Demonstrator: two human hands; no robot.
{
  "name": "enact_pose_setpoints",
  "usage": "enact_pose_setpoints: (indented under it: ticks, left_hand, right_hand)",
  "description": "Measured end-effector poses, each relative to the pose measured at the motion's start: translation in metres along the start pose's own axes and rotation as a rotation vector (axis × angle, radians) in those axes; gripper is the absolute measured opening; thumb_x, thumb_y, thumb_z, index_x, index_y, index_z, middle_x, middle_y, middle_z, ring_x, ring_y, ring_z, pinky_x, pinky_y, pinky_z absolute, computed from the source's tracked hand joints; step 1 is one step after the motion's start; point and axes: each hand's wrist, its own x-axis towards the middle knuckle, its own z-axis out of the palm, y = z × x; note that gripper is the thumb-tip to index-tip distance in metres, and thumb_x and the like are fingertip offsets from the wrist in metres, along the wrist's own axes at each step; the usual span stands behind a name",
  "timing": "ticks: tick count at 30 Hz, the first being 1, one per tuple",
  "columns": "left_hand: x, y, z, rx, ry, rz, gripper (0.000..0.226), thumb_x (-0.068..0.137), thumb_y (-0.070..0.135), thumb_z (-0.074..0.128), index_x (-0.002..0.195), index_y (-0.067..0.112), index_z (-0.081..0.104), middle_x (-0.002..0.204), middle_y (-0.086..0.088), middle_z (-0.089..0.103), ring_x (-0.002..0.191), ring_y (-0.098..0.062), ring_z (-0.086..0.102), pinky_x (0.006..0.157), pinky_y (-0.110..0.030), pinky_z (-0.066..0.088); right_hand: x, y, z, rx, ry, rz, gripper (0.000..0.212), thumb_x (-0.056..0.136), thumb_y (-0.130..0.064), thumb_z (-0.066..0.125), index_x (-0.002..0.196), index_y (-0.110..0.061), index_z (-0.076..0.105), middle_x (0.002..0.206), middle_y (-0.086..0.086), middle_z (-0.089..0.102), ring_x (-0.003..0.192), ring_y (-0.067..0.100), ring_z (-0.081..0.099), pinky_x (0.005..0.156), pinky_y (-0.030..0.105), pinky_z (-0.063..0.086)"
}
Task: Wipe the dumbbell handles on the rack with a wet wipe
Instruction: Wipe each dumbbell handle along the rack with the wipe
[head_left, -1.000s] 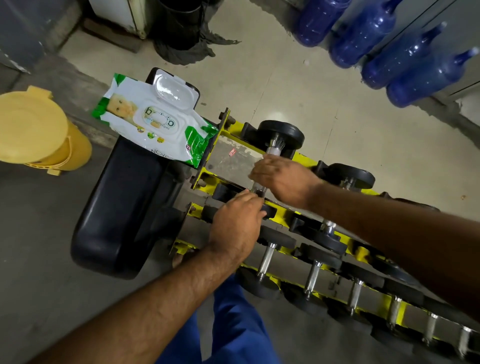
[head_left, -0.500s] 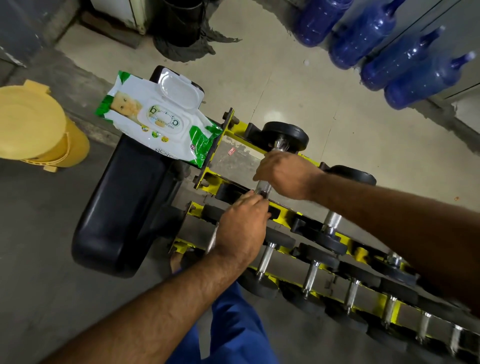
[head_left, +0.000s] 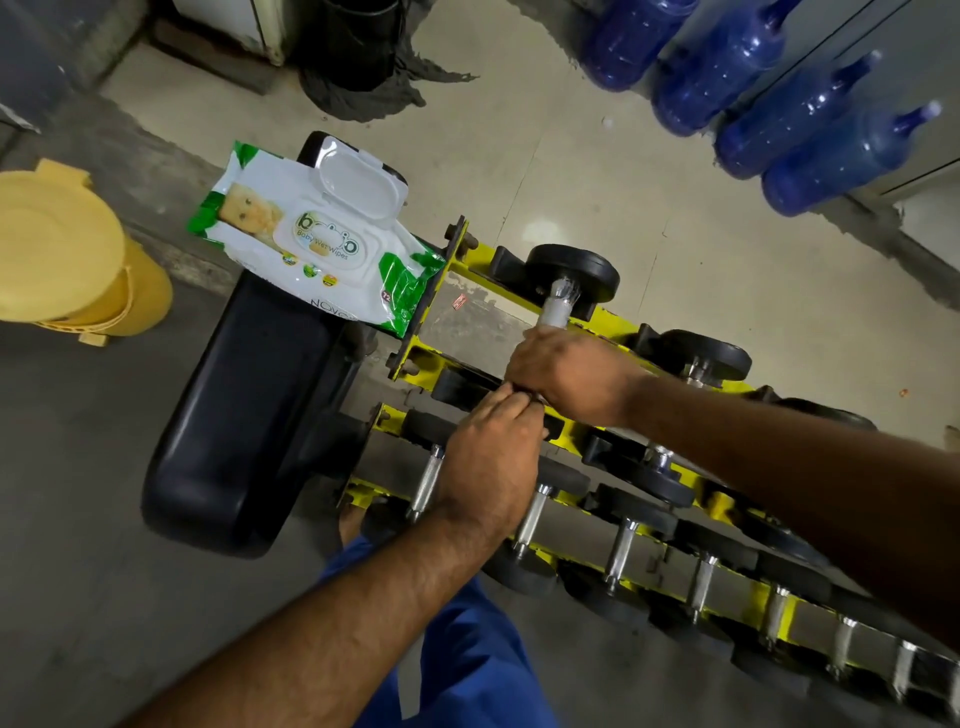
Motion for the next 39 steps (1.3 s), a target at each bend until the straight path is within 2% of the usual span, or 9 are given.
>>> enact_pose_setpoints:
  ticks: [4, 8, 12, 16, 19, 27, 31, 36, 39]
  left_hand:
    - [0.000, 0.000, 0.000, 0.015, -0.003, 0.001, 0.043, 0.062, 0.022, 0.093, 0.101, 0.015, 0.076, 0.104, 0.001, 0.075, 0.108, -0.016, 0.068, 0.096, -0.025, 0.050]
    - [0.000, -0.001, -0.001, -0.008, 0.009, -0.002, 0.037, 0.066, 0.022, 0.091, 0.099, 0.016, 0.076, 0.102, 0.002, 0.075, 0.109, -0.016, 0.068, 0.094, -0.024, 0.050]
    - [-0.001, 0.000, 0.000, 0.018, 0.019, 0.009, 0.037, 0.067, 0.023, 0.091, 0.100, 0.015, 0.077, 0.103, 0.000, 0.075, 0.107, -0.017, 0.069, 0.093, -0.026, 0.052]
    - [0.001, -0.005, 0.000, 0.025, 0.028, 0.024, 0.036, 0.069, 0.025, 0.089, 0.101, 0.013, 0.077, 0.103, -0.001, 0.076, 0.106, -0.018, 0.069, 0.092, -0.028, 0.053]
    - [0.000, -0.005, 0.000, 0.057, 0.020, 0.056, 0.034, 0.073, 0.025, 0.087, 0.102, 0.012, 0.076, 0.105, -0.003, 0.075, 0.106, -0.019, 0.069, 0.093, -0.030, 0.053]
    - [0.001, -0.005, -0.001, 0.026, -0.025, 0.043, 0.031, 0.081, 0.022, 0.080, 0.109, 0.010, 0.074, 0.113, -0.006, 0.073, 0.114, -0.023, 0.066, 0.094, -0.035, 0.053]
    - [0.001, -0.009, -0.002, 0.008, -0.033, 0.067, 0.025, 0.085, 0.023, 0.076, 0.107, 0.011, 0.073, 0.112, -0.005, 0.073, 0.114, -0.022, 0.065, 0.094, -0.034, 0.053]
    - [0.000, -0.014, 0.001, -0.010, -0.041, 0.066, 0.034, 0.095, 0.027, 0.063, 0.124, 0.010, 0.067, 0.127, -0.006, 0.067, 0.129, -0.020, 0.055, 0.108, -0.030, 0.040]
    - [0.001, -0.020, -0.002, -0.062, -0.041, 0.077, 0.035, 0.097, 0.028, 0.060, 0.127, 0.010, 0.065, 0.132, -0.006, 0.064, 0.133, -0.019, 0.051, 0.110, -0.027, 0.036]
  right_hand:
    - [0.000, 0.021, -0.009, -0.047, 0.118, 0.200, 0.027, 0.090, -0.004, 0.057, 0.105, -0.017, 0.076, 0.108, 0.005, 0.073, 0.107, 0.024, 0.066, 0.111, 0.040, 0.041]
    - [-0.003, 0.001, 0.000, -0.036, 0.041, 0.054, 0.026, 0.091, -0.010, 0.051, 0.102, -0.015, 0.074, 0.104, 0.006, 0.073, 0.102, 0.025, 0.067, 0.111, 0.037, 0.037]
    - [0.001, 0.016, -0.012, -0.140, 0.143, 0.305, 0.033, 0.085, 0.000, 0.058, 0.111, -0.013, 0.075, 0.113, 0.008, 0.072, 0.115, 0.027, 0.063, 0.110, 0.041, 0.040]
    - [-0.001, 0.006, -0.008, -0.066, 0.057, 0.165, 0.034, 0.089, -0.003, 0.052, 0.113, -0.013, 0.074, 0.115, 0.009, 0.072, 0.114, 0.026, 0.064, 0.111, 0.040, 0.041]
    - [-0.003, 0.021, -0.016, -0.120, 0.119, 0.297, 0.036, 0.088, 0.000, 0.054, 0.116, -0.013, 0.072, 0.120, 0.008, 0.071, 0.121, 0.025, 0.061, 0.114, 0.039, 0.036]
    - [0.011, 0.017, -0.016, -0.220, 0.055, 0.349, 0.025, 0.087, -0.008, 0.054, 0.098, -0.016, 0.075, 0.099, 0.008, 0.073, 0.101, 0.028, 0.066, 0.108, 0.042, 0.042]
    - [0.009, -0.001, -0.005, -0.098, -0.076, 0.129, 0.026, 0.092, -0.018, 0.049, 0.104, -0.020, 0.072, 0.098, 0.003, 0.072, 0.098, 0.026, 0.063, 0.092, 0.042, 0.051]
    - [-0.002, 0.014, -0.003, -0.122, 0.136, 0.236, 0.032, 0.095, -0.013, 0.047, 0.113, -0.015, 0.073, 0.112, 0.005, 0.071, 0.112, 0.026, 0.062, 0.109, 0.041, 0.042]
    - [-0.008, 0.000, 0.004, -0.084, 0.087, 0.051, 0.042, 0.093, -0.016, 0.037, 0.113, -0.011, 0.073, 0.114, 0.008, 0.072, 0.112, 0.025, 0.064, 0.112, 0.039, 0.039]
